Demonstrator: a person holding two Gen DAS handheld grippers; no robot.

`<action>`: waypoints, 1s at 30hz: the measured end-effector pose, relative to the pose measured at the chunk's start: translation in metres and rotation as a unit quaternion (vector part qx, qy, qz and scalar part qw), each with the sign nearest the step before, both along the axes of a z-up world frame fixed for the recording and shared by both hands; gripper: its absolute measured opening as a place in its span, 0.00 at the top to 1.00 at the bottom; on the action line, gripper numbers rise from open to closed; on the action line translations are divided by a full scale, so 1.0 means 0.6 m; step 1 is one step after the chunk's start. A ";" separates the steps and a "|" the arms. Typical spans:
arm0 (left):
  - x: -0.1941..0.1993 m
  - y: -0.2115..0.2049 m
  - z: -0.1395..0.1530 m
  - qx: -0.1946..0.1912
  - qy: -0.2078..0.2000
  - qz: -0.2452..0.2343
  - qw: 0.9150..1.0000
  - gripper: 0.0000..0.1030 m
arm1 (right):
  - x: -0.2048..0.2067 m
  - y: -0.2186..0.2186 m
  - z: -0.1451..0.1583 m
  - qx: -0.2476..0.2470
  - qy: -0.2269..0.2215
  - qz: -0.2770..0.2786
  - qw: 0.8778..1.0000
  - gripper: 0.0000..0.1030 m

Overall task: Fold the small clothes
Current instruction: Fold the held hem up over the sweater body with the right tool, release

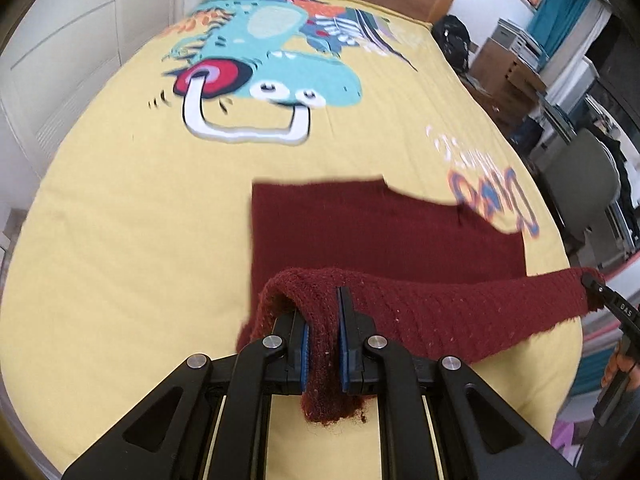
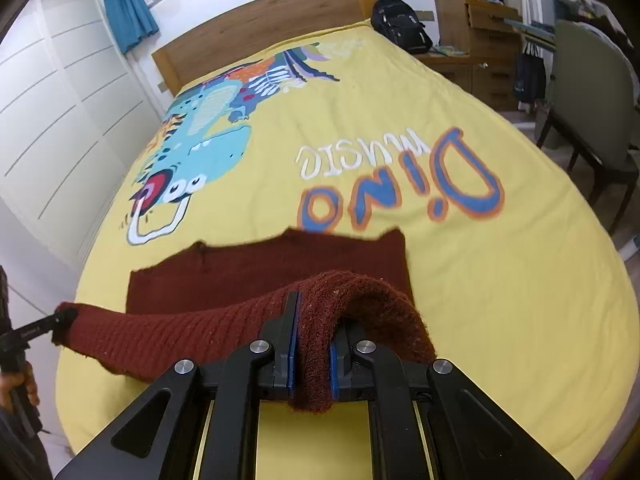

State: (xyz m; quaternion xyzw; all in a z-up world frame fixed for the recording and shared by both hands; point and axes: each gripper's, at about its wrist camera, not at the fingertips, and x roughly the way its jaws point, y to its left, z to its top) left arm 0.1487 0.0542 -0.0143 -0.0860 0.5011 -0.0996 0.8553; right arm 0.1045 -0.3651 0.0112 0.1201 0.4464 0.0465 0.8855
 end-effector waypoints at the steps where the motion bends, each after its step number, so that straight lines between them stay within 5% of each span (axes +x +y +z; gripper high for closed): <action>1: 0.017 -0.004 0.001 0.006 -0.003 0.001 1.000 0.91 | 0.017 0.003 -0.004 -0.009 0.004 -0.002 1.000 0.89; 6: 0.092 -0.027 -0.019 0.036 0.004 -0.001 0.999 0.91 | 0.090 0.011 -0.048 -0.026 0.045 -0.008 0.999 0.89; 15: 0.164 -0.062 -0.138 0.115 0.046 0.003 0.992 0.89 | 0.157 0.022 -0.165 -0.039 0.128 -0.022 0.991 0.85; 18: 0.167 -0.072 -0.167 0.144 0.051 -0.004 0.988 0.86 | 0.156 0.022 -0.172 -0.048 0.127 -0.031 0.990 0.62; 24: 0.164 -0.066 -0.180 0.131 0.065 -0.004 0.989 0.55 | 0.141 0.023 -0.152 -0.056 0.104 -0.032 0.992 0.25; 26: 0.158 -0.066 -0.166 0.126 0.059 -0.002 0.990 0.20 | 0.132 0.027 -0.137 -0.060 0.088 -0.027 0.994 0.21; 28: 0.147 -0.071 -0.143 0.133 0.036 -0.001 0.991 0.02 | 0.121 0.035 -0.123 -0.063 0.073 -0.018 0.995 0.20; 30: 0.138 -0.073 -0.125 0.131 0.021 -0.002 0.991 0.02 | 0.111 0.046 -0.114 -0.066 0.062 -0.009 0.996 0.12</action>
